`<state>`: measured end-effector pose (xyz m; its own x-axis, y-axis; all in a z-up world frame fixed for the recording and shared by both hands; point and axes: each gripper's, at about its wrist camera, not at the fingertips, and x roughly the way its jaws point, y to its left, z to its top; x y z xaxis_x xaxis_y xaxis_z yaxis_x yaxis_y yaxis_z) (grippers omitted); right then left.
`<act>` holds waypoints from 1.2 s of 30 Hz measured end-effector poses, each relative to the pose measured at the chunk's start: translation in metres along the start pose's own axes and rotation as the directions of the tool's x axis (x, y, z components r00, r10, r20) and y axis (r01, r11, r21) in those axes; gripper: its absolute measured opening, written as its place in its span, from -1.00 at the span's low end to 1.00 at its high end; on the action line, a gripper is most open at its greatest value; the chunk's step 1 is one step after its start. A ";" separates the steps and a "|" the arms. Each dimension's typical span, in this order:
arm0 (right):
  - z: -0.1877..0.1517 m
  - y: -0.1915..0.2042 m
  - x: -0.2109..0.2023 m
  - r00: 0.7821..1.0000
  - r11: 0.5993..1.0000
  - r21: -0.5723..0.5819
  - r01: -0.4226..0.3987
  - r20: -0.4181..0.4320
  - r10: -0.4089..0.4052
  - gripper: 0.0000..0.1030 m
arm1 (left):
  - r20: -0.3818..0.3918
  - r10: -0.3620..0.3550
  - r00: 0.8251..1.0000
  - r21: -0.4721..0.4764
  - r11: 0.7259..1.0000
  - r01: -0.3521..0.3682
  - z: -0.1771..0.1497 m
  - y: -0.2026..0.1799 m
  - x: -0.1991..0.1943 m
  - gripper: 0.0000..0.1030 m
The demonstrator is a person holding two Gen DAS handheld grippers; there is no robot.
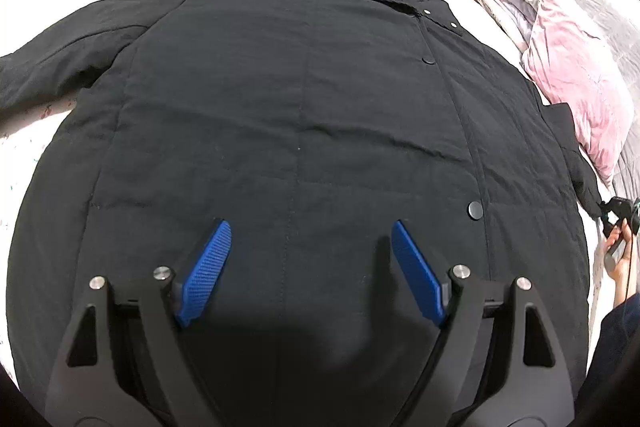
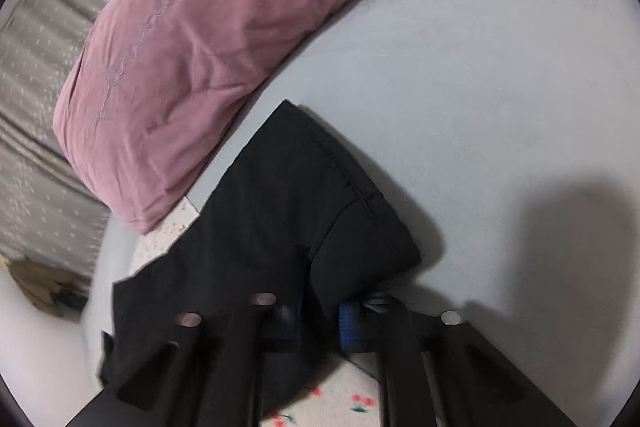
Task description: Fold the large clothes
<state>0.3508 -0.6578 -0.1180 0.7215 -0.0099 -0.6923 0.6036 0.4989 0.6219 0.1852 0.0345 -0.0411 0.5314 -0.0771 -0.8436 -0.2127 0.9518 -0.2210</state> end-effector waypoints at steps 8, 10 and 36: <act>0.039 0.107 -0.089 0.947 0.932 -0.320 0.172 0.314 -0.067 -0.89 | 0.042 0.017 0.999 0.015 1.000 -0.017 0.008 -0.001 -0.006 0.60; 0.040 0.130 -0.102 0.927 0.898 -0.371 0.236 0.362 -0.094 -0.90 | 0.035 0.008 0.999 0.027 1.000 -0.009 0.008 -0.002 -0.007 0.60; -0.311 0.407 -0.159 0.841 0.294 -0.911 -0.289 -0.094 0.533 -0.88 | 0.093 0.024 0.995 -0.248 0.969 0.000 0.027 0.075 -0.038 0.60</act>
<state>0.3762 -0.1832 0.1318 0.8964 0.3397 -0.2847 -0.3402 0.9391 0.0491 0.1707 0.1171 -0.0128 0.6002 -0.0261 -0.7994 -0.4097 0.8484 -0.3353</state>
